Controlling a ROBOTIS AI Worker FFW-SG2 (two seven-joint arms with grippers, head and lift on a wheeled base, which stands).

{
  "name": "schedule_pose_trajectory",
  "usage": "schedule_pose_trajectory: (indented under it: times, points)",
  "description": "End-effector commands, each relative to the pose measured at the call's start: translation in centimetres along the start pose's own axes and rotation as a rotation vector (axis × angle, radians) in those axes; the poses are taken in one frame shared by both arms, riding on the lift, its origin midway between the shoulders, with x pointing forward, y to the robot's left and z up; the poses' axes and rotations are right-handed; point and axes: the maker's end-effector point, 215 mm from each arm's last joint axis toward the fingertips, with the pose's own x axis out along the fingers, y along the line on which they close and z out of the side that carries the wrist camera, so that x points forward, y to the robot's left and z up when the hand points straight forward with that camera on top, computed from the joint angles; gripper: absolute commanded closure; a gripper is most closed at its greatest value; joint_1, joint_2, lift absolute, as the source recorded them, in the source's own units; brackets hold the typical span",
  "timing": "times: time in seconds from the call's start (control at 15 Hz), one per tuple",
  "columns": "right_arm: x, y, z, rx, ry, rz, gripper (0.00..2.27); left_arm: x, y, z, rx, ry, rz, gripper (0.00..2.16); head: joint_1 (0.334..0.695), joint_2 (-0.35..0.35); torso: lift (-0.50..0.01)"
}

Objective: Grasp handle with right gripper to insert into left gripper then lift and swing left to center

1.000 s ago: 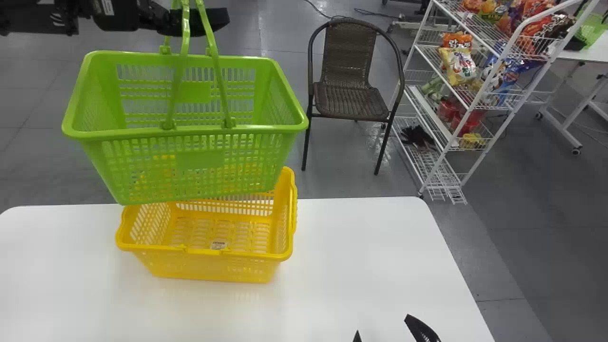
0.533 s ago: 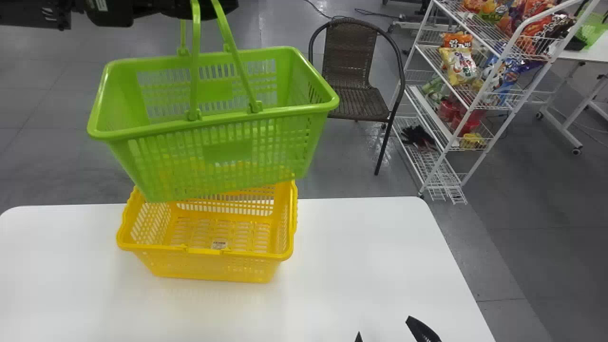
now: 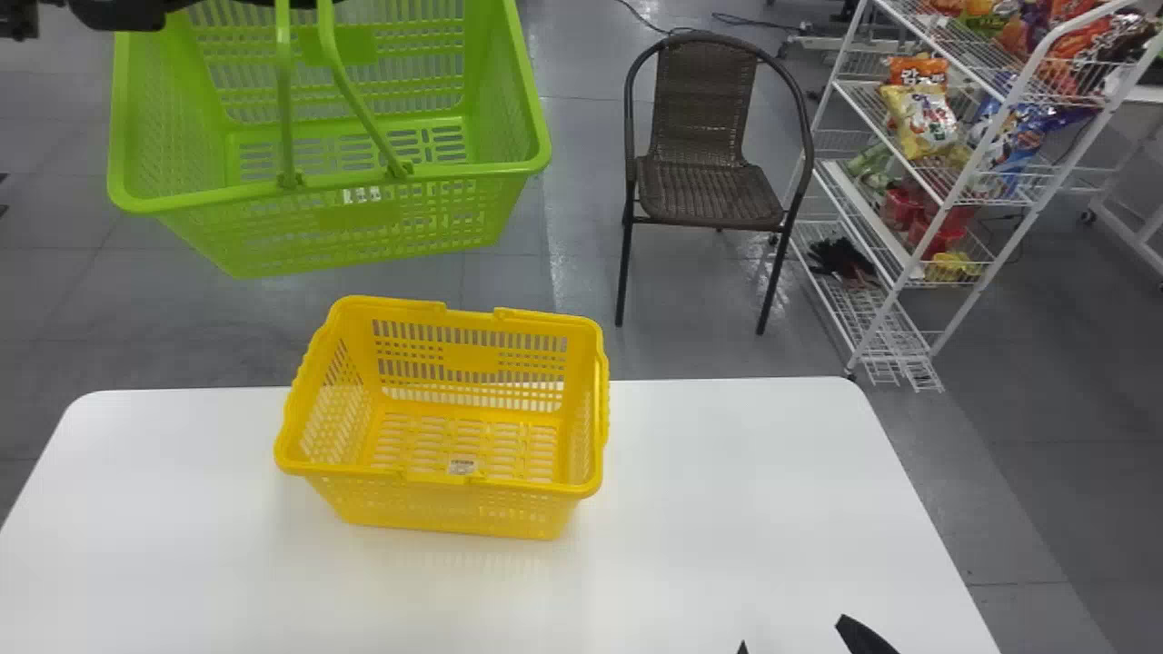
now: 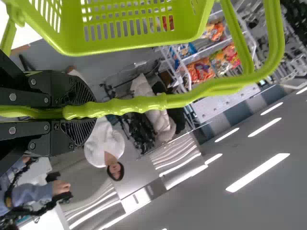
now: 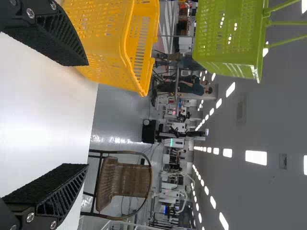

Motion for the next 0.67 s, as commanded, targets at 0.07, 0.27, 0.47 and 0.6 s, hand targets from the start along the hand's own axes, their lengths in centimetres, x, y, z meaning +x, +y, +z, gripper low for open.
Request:
schedule_pose_trajectory:
  times: [0.07,0.27,0.47,0.6]
  points:
    - [0.0,-0.3,0.0,-0.001,0.001,-0.005,0.05,-8.0,2.0,1.5,-0.003,-0.082,0.078,2.07,0.695,-0.036,0.0]
    - [-0.1,-0.9,-0.1,0.0,0.004,-0.008,0.05,-16.1,3.5,1.3,-0.001,-0.156,0.147,2.07,0.695,0.055,0.0]
    - [-0.2,-1.4,-0.1,-0.006,0.002,-0.016,0.05,-22.8,5.0,-0.9,-0.001,-0.212,0.201,2.07,0.695,0.136,0.0]
    - [-0.4,-1.9,0.4,-0.01,-0.013,-0.023,0.05,-26.0,6.3,-3.2,-0.009,-0.233,0.236,2.07,0.695,0.203,0.0]
